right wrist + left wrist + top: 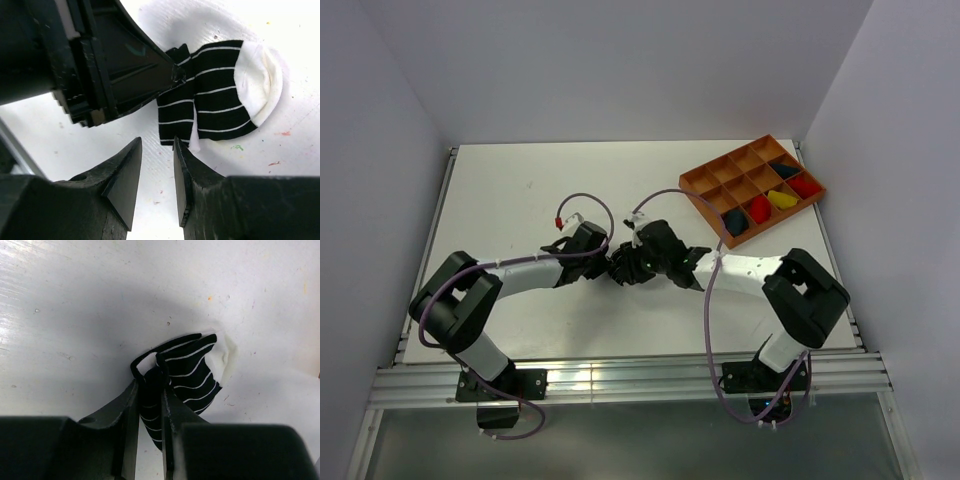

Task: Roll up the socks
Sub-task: Roll the sock at the center of the board.

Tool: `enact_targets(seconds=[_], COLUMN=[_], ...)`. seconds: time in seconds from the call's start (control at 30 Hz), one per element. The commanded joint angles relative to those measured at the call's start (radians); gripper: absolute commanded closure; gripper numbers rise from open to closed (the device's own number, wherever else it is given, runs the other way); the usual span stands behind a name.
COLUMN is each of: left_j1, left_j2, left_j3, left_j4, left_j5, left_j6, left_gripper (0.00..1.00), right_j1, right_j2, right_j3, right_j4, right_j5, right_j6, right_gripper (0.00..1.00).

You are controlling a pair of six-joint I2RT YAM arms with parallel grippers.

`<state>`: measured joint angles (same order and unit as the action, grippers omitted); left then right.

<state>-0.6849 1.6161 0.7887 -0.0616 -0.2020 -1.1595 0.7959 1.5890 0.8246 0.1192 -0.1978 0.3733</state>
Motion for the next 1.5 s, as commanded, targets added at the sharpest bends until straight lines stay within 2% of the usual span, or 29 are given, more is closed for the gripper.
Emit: enact_targets(seconds=[0.0, 0.1, 0.3, 0.5, 0.57, 0.7, 0.73, 0.77, 0.83, 0.9, 0.93, 1.0, 1.03, 1.13, 1.23, 1.27, 1.37, 1.47], left_j1=[-0.004, -0.004, -0.004, -0.005, -0.005, -0.005, -0.005, -0.005, -0.005, -0.004, -0.004, -0.002, -0.001, 0.002, 0.004, 0.004, 0.004, 0.004], left_j2=[0.018, 0.019, 0.024, 0.024, 0.024, 0.002, -0.004, -0.019, -0.034, -0.056, -0.064, -0.088, -0.097, -0.136, -0.198, -0.211, -0.252, -0.254], left_j3=[0.017, 0.023, 0.024, 0.024, 0.026, 0.017, 0.011, 0.006, -0.003, -0.008, -0.014, -0.020, -0.029, -0.049, -0.083, -0.092, -0.126, -0.144], left_j4=[-0.047, -0.053, -0.044, -0.030, -0.030, -0.018, -0.009, -0.004, -0.003, -0.007, -0.007, -0.006, -0.006, 0.002, 0.017, 0.025, 0.046, 0.052], left_j5=[0.009, 0.010, 0.026, 0.042, 0.049, 0.050, 0.050, 0.046, 0.036, 0.021, 0.016, 0.007, 0.004, -0.004, -0.020, -0.023, -0.028, -0.027], left_j6=[0.027, 0.030, 0.034, 0.041, 0.044, 0.046, 0.046, 0.050, 0.055, 0.061, 0.061, 0.060, 0.060, 0.050, 0.038, 0.037, 0.031, 0.023], left_gripper=[0.93, 0.93, 0.93, 0.93, 0.93, 0.89, 0.82, 0.77, 0.65, 0.58, 0.49, 0.44, 0.40, 0.37, 0.36, 0.35, 0.35, 0.35], right_j1=[0.025, 0.051, 0.091, 0.120, 0.123, 0.123, 0.121, 0.118, 0.105, 0.085, 0.072, 0.026, 0.010, -0.075, -0.133, -0.144, -0.187, -0.211], right_j2=[0.025, 0.068, 0.117, 0.187, 0.207, 0.238, 0.235, 0.233, 0.226, 0.221, 0.223, 0.230, 0.235, 0.278, 0.333, 0.348, 0.411, 0.451], right_j3=[0.004, 0.024, 0.041, 0.097, 0.128, 0.156, 0.157, 0.160, 0.165, 0.165, 0.169, 0.169, 0.171, 0.186, 0.222, 0.228, 0.257, 0.280], right_j4=[0.019, 0.008, 0.007, -0.053, -0.088, -0.112, -0.133, -0.150, -0.171, -0.181, -0.190, -0.188, -0.182, -0.162, -0.168, -0.164, -0.142, -0.133], right_j5=[0.093, 0.125, 0.173, 0.247, 0.268, 0.270, 0.265, 0.256, 0.203, 0.067, 0.010, -0.092, -0.215, -0.441, -0.552, -0.634, -0.754, -0.793], right_j6=[-0.050, -0.073, -0.125, -0.152, -0.151, -0.143, -0.142, -0.139, -0.131, -0.114, -0.108, -0.079, -0.067, -0.017, -0.001, 0.006, 0.048, 0.073], right_gripper=[0.61, 0.60, 0.53, 0.53, 0.58, 0.95, 1.00, 1.00, 1.00, 1.00, 1.00, 1.00, 1.00, 1.00, 1.00, 1.00, 1.00, 1.00])
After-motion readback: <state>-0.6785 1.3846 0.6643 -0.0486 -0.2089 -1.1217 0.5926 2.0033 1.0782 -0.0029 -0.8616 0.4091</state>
